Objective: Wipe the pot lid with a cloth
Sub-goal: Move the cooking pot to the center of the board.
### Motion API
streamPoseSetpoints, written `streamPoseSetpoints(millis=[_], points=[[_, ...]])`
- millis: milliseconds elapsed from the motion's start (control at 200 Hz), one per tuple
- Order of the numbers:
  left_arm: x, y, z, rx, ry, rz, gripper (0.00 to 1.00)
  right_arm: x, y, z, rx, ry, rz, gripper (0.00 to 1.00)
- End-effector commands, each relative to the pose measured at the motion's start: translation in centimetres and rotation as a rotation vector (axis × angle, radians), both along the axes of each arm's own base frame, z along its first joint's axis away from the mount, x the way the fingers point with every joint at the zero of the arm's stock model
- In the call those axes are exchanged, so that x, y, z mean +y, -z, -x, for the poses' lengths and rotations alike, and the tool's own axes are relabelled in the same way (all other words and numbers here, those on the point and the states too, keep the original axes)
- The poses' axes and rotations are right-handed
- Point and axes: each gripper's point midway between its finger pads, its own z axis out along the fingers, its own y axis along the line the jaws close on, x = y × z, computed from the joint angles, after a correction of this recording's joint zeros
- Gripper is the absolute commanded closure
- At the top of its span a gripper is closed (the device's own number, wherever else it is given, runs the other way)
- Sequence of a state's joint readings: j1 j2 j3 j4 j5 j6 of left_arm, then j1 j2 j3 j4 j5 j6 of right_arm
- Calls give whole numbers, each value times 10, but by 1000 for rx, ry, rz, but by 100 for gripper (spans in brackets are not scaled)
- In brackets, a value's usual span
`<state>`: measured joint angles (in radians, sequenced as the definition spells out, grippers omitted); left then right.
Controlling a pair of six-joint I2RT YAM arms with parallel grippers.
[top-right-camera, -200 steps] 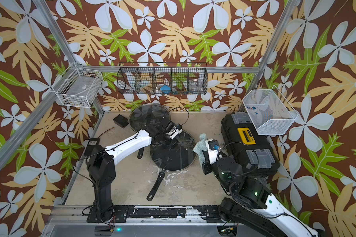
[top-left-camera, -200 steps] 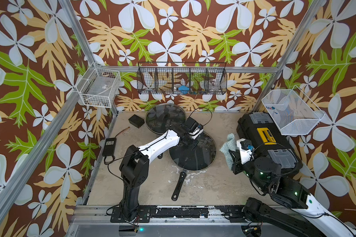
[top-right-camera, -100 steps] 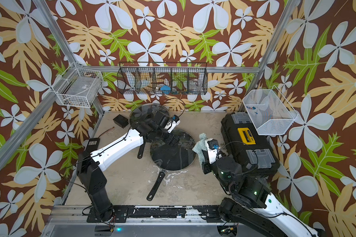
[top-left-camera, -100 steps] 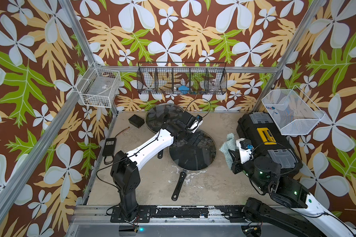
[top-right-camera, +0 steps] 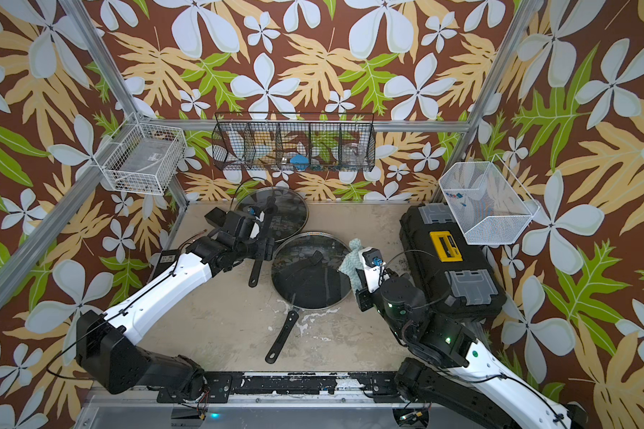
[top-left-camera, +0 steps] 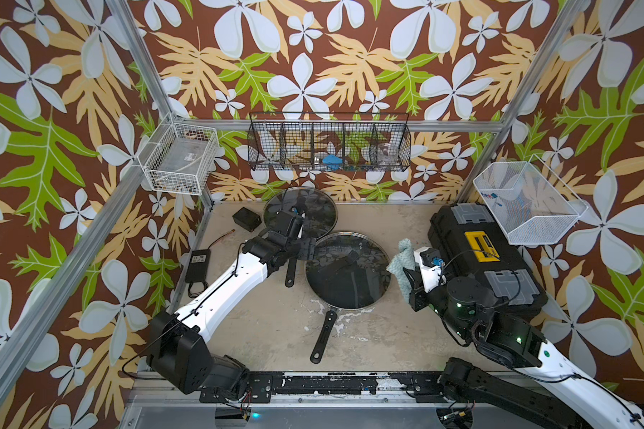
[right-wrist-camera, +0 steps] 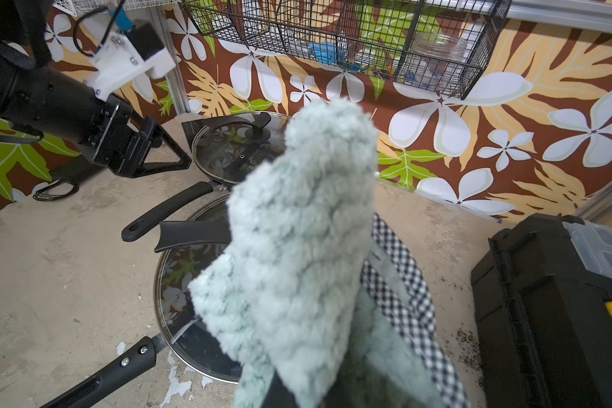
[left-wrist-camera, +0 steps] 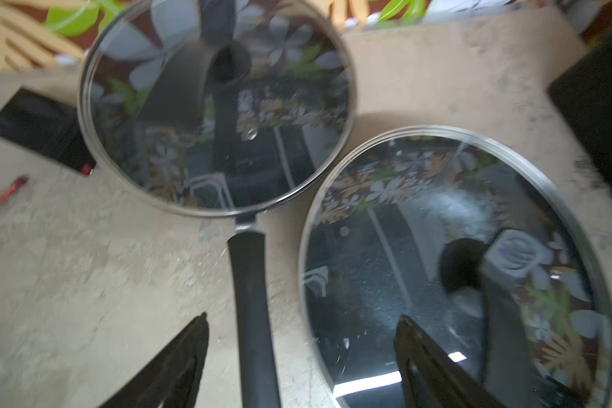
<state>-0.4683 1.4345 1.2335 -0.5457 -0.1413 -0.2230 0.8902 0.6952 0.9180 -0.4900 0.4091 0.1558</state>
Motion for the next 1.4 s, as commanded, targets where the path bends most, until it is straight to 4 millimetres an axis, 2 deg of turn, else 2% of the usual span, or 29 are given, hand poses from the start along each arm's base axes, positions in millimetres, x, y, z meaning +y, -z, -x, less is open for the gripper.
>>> streamPoseSetpoints(millis=[0, 95, 266, 426, 526, 561, 606, 812, 977, 1177, 1398], points=[[7, 24, 4, 74, -36, 35, 18, 7, -10, -2, -24, -18, -31, 100], [16, 44, 2, 122, -71, 5, 23, 8, -10, -3, -22, -22, -26, 100], [12, 72, 0, 203, -63, -9, 27, 5, -12, -3, -29, -10, -17, 100], [20, 86, 0, 228, -92, -61, 38, -1, -11, -1, -33, 4, -16, 100], [22, 96, 3, 257, -89, -80, 40, -2, -12, 0, -33, 6, -18, 100], [24, 98, 4, 264, -92, -90, 44, -2, -11, 0, -33, 6, -18, 100], [25, 99, 6, 269, -92, -96, 50, -2, -11, 0, -33, 6, -18, 100], [32, 103, 12, 279, -100, -124, 62, -2, -11, 0, -32, 3, -19, 100], [39, 99, 20, 271, -113, -136, 80, -1, -9, 0, -30, -1, -22, 100], [49, 94, 38, 267, -126, -134, 82, 4, -7, -1, -23, -16, -25, 100], [66, 96, 71, 276, -154, -138, 82, 10, -6, -3, -22, -30, -14, 100]])
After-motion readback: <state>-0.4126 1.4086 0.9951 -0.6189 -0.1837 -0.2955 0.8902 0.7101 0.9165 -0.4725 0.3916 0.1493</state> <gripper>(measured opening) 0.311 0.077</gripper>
